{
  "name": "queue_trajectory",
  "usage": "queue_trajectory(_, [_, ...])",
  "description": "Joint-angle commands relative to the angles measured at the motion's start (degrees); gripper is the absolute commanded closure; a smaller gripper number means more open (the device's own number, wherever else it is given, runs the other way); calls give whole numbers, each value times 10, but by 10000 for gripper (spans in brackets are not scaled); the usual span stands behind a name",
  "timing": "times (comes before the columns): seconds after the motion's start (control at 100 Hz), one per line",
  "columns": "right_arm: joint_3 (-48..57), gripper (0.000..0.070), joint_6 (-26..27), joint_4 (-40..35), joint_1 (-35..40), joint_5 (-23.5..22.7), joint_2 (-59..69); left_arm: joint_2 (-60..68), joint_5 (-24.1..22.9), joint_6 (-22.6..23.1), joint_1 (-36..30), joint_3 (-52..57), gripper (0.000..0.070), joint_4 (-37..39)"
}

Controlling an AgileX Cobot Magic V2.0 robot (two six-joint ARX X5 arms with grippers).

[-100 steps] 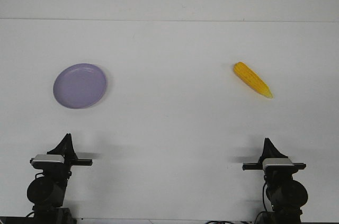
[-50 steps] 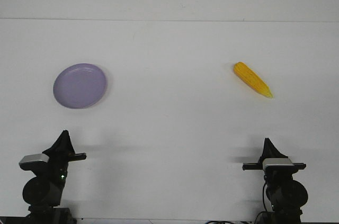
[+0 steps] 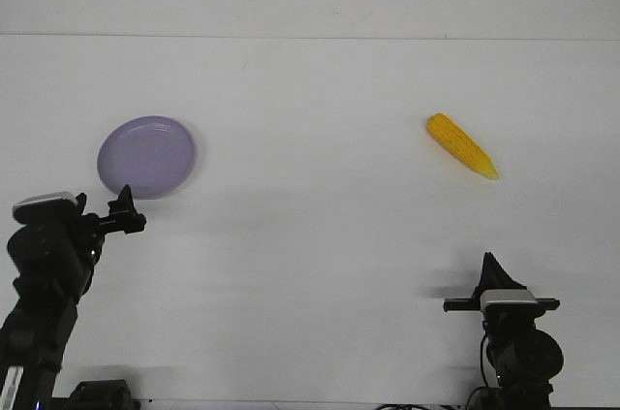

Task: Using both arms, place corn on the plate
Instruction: 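Reach the left gripper to the near rim of the lavender plate and grip it, then drag the lavender plate with the left gripper toward the table center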

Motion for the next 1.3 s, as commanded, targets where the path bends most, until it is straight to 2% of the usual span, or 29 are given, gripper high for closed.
queue_trajectory(0.0, [-2, 684, 2, 7, 0, 0, 0, 58, -3, 10, 22, 24, 198, 2])
queue_trajectory(0.29, [-2, 684, 2, 7, 0, 0, 0, 347, 78, -2, 136, 154, 200, 0])
queue_trajectory(0.48, [-2, 684, 2, 7, 0, 0, 0, 496, 83, 2, 156, 249, 201, -16])
queue_trajectory(0.63, [-2, 684, 2, 7, 0, 0, 0, 557, 96, 2, 156, 282, 218, -4])
queue_trajectory(0.71, [-2, 684, 2, 7, 0, 0, 0, 578, 109, 0, 152, 282, 291, 12])
queue_trajectory(0.96, [-2, 684, 2, 7, 0, 0, 0, 621, 108, -7, 139, 282, 295, 37])
queue_trajectory(0.98, [-2, 684, 2, 7, 0, 0, 0, 622, 108, -7, 139, 282, 311, 37])
queue_trajectory(1.02, [-2, 684, 2, 7, 0, 0, 0, 624, 107, -7, 137, 282, 387, 38])
queue_trajectory(1.14, [-2, 684, 2, 7, 0, 0, 0, 624, 104, -7, 137, 282, 700, 42])
queue_trajectory(1.29, [-2, 684, 2, 7, 0, 0, 0, 624, 104, -6, 137, 282, 690, 40])
